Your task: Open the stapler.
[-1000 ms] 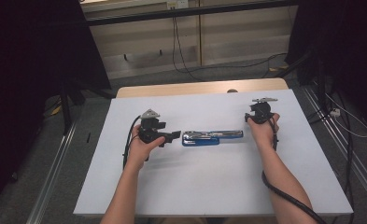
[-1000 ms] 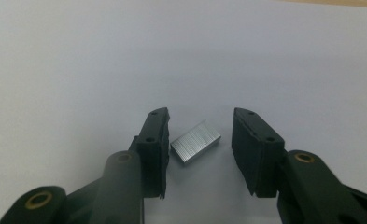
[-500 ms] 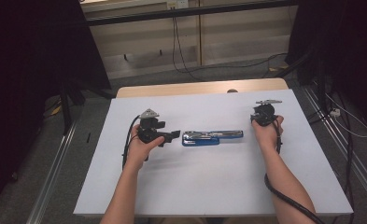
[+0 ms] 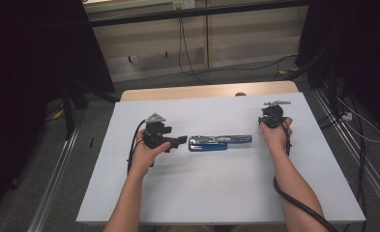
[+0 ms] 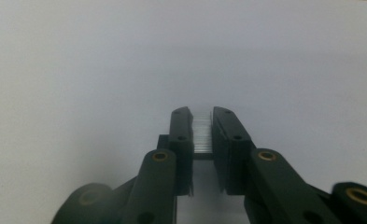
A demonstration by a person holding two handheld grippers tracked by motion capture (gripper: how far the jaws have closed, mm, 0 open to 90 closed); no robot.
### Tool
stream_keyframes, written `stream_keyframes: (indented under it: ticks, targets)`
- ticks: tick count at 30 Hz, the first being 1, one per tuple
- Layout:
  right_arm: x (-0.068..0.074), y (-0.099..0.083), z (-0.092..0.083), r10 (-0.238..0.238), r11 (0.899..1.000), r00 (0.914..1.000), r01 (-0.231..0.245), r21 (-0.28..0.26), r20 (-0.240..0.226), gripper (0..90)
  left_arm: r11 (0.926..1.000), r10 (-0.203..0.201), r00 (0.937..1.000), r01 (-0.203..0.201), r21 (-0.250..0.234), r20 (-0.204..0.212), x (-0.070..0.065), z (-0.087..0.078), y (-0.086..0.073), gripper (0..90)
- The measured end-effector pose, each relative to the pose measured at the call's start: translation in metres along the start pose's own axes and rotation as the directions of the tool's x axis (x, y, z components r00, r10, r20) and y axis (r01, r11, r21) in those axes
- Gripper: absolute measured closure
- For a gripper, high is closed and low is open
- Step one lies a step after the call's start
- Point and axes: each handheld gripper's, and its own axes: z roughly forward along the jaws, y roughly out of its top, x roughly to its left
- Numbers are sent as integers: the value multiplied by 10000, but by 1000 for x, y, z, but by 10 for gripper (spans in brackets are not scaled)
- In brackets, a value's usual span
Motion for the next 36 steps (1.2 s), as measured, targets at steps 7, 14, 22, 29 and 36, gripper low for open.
stream_keyframes:
  ticks: [7, 14, 22, 29, 36]
  targets:
    - [-4, -3, -4, -81, 9999, 9989, 78, -67, -451, 792, 10000, 25, 9999, -25, 42, -110, 0, -4, 0, 127]
    - [-2, -4, -21, -742, 9972, 9903, 722, -211, -1174, 792, 9999, 164, 9995, -165, -15, -254, 0, -10, 1, 121]
    - [5, 0, -47, -1038, 9932, 9707, 899, -733, -2166, 792, 9998, 201, 9988, -204, -67, -450, 1, -20, 1, 118]
    - [14, 5, -66, -1405, 9867, 9508, 1115, -1181, -2760, 791, 9997, 218, 9985, -223, -94, -510, 0, -25, -1, 112]
    - [21, 8, -81, -1783, 9795, 9335, 1383, -1464, -3112, 792, 9996, 290, 9978, -287, 63, -593, -1, -26, -4, 106]
